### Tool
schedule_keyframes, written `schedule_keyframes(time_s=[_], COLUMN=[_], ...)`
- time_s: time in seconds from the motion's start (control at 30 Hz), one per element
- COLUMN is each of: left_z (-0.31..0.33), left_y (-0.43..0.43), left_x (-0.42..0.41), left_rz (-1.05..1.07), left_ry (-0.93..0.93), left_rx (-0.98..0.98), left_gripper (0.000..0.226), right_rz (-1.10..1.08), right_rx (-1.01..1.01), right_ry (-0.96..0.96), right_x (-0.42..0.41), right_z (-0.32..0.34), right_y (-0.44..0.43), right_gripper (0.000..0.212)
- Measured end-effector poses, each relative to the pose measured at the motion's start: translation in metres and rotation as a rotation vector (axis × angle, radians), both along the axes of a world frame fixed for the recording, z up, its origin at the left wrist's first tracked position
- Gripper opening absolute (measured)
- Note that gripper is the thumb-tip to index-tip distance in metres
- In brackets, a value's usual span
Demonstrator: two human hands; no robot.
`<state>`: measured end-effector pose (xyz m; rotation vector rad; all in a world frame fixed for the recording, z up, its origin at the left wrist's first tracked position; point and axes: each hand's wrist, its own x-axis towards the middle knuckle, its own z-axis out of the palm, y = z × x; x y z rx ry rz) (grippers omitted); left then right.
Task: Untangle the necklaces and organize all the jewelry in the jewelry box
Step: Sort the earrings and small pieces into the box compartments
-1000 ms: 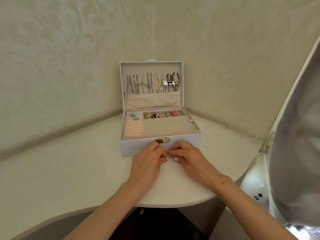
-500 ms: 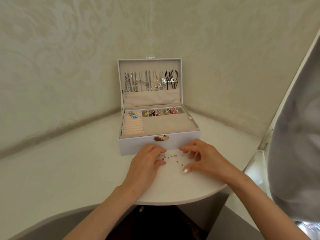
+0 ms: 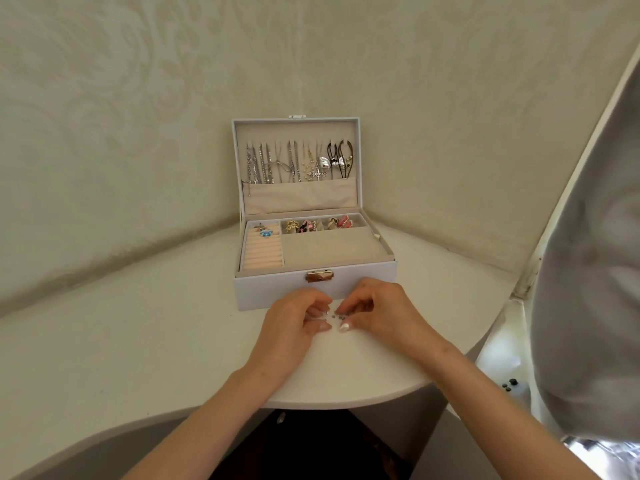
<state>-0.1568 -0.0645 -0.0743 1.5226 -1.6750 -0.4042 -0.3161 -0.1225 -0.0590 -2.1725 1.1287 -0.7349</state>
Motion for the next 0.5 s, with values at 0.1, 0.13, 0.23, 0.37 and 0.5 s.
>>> schedule_keyframes(time_s=[0.1,0.13,0.23,0.37,0.5], left_z=[0.003,0.003,0.001,0.001,0.004], left_y=[-0.002,-0.002,0.001,-0.001,-0.008], left_x=[-0.003,-0.003,0.001,0.005,0.001], left_rz=[-0.034,-0.040,-0.025,-0.022,-0.063], left_ry=[0.073,0.079,0.019,-0.007,-0.064], left_rx=[0.025,0.027,-0.014,-0.009,0.015], left_gripper=[0.031,0.032,0.032,0.030,0.023], right_rz=[0.019,0.022,-0.004,-0.027,-0.027], right_rx=[-0.018,-0.022,-0.014,-0.012,-0.032], right_ry=[-0.028,-0.031,-0.025,0.023,0.000], right_x=[0.003,0.003,-0.004,-0.006,0.002], right_z=[-0.002,-0.003,-0.002,0.000,-0.001], right_y=[0.003,0.003,0.003,0.002,0.002], right_gripper=[0.018,0.019,0.028,0.029,0.020])
